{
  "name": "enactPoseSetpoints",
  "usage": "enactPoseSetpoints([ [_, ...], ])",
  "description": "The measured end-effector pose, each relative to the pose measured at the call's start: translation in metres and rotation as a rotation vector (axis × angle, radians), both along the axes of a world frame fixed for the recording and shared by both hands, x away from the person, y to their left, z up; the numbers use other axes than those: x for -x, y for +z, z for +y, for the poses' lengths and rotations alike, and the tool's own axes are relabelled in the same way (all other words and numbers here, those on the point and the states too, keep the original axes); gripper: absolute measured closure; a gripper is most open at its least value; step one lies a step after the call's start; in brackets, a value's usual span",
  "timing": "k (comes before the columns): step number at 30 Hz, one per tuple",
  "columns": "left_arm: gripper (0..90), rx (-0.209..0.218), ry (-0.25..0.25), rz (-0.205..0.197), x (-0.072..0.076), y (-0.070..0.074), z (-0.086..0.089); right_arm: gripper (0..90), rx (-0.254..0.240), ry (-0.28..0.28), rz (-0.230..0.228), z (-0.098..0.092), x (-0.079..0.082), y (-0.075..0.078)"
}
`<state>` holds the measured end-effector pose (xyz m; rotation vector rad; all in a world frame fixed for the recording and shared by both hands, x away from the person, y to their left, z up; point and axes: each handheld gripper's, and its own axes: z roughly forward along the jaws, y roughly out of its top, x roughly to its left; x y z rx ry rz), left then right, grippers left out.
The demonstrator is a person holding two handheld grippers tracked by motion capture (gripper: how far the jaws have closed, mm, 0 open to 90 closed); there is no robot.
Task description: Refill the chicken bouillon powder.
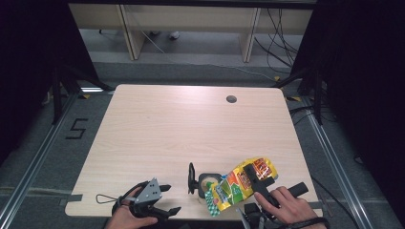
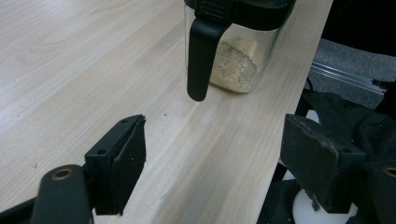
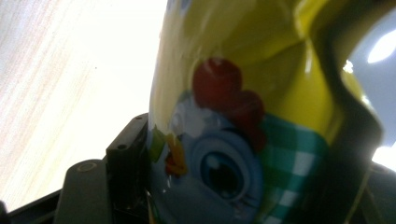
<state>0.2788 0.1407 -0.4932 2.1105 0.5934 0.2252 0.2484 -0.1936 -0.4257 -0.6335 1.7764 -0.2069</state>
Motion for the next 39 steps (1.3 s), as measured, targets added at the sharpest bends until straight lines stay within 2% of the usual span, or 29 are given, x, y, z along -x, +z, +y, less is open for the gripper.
enactPoseSetpoints([
  [4, 22.2, 0.0, -0.004, 0.001, -0.0006, -0.0001, 0.0002, 31.2, -0.007, -0.029, 0.001, -0.0012, 0.0012, -0.0015],
  [9, 22.3, -0.001, -0.001, 0.001, -0.0001, 0.0001, 0.0001, 31.2, 0.005, -0.004, 0.006, -0.0007, -0.0004, 0.0003],
  [10, 22.2, 0.001, 0.0, 0.0, -0.0001, -0.0001, 0.0, 31.2, -0.022, -0.035, 0.011, -0.0025, 0.0011, -0.0012],
  [12, 22.2, 0.0, 0.0, 0.0, 0.0, 0.0, 0.0, 31.2, -0.024, -0.041, 0.016, -0.0028, 0.0011, -0.0014],
  [15, 22.2, 0.01, -0.005, 0.0, -0.0007, -0.0008, -0.0003, 31.2, -0.019, -0.042, 0.015, -0.0031, 0.001, -0.0011],
  [16, 22.3, 0.001, -0.002, 0.0, -0.0003, -0.0002, 0.0001, 31.2, -0.009, -0.034, 0.014, -0.0029, 0.0004, -0.0004],
  [17, 22.2, 0.01, -0.005, 0.0, -0.0007, -0.0008, -0.0002, 31.2, 0.008, -0.011, 0.01, -0.0021, -0.0009, 0.0009],
  [18, 22.2, -0.008, -0.002, 0.003, -0.0001, 0.0006, 0.0005, 31.2, 0.0, -0.013, 0.012, -0.0025, -0.0006, 0.0009],
  [20, 22.3, -0.002, -0.001, 0.001, -0.0002, 0.0001, 0.0003, 31.2, 0.003, -0.039, 0.004, -0.0041, 0.0007, 0.0021],
  [21, 22.2, 0.0, -0.001, 0.0, -0.0001, 0.0, 0.0001, 31.2, -0.022, -0.046, 0.01, -0.0048, 0.0014, 0.0006],
  [23, 22.3, 0.0, 0.0, 0.0, 0.0, 0.0, 0.0, 31.2, -0.019, -0.044, 0.013, -0.0047, 0.0013, 0.0007],
  [24, 22.2, 0.0, 0.0, 0.0, 0.0, 0.0, 0.0, 31.2, -0.033, -0.047, 0.019, -0.0049, 0.0014, -0.0004],
  [25, 22.2, -0.001, -0.001, 0.001, -0.0001, 0.0002, 0.0001, 31.2, -0.013, -0.044, 0.026, -0.0035, 0.0007, -0.0007],
  [29, 22.2, 0.003, -0.005, 0.001, -0.0004, -0.0003, 0.0001, 31.2, -0.02, -0.045, 0.027, -0.0036, 0.0004, -0.0018],
  [31, 22.2, 0.007, -0.005, 0.0, -0.0007, -0.0007, -0.0002, 31.2, 0.002, -0.026, 0.023, -0.0025, -0.0004, 0.0003],
  [33, 22.3, 0.009, -0.005, 0.001, -0.0007, -0.0008, -0.0004, 31.2, 0.002, -0.014, 0.022, -0.0027, -0.0006, 0.0014],
  [34, 22.3, 0.014, -0.005, 0.003, -0.0004, -0.0009, -0.0007, 31.2, -0.022, -0.046, 0.02, -0.0042, 0.0013, 0.0002],
  [35, 22.2, 0.014, -0.006, 0.003, -0.0003, -0.0009, -0.0008, 31.2, -0.025, -0.046, 0.019, -0.0046, 0.0014, 0.0002],
  [37, 22.2, 0.009, -0.005, 0.0, -0.0007, -0.0009, -0.0004, 31.2, 0.005, -0.015, 0.021, -0.0032, -0.0003, 0.0031],
  [39, 22.2, 0.009, -0.006, 0.001, -0.0008, -0.001, -0.0004, 31.2, 0.004, -0.024, 0.021, -0.0037, 0.0001, 0.0034],
])
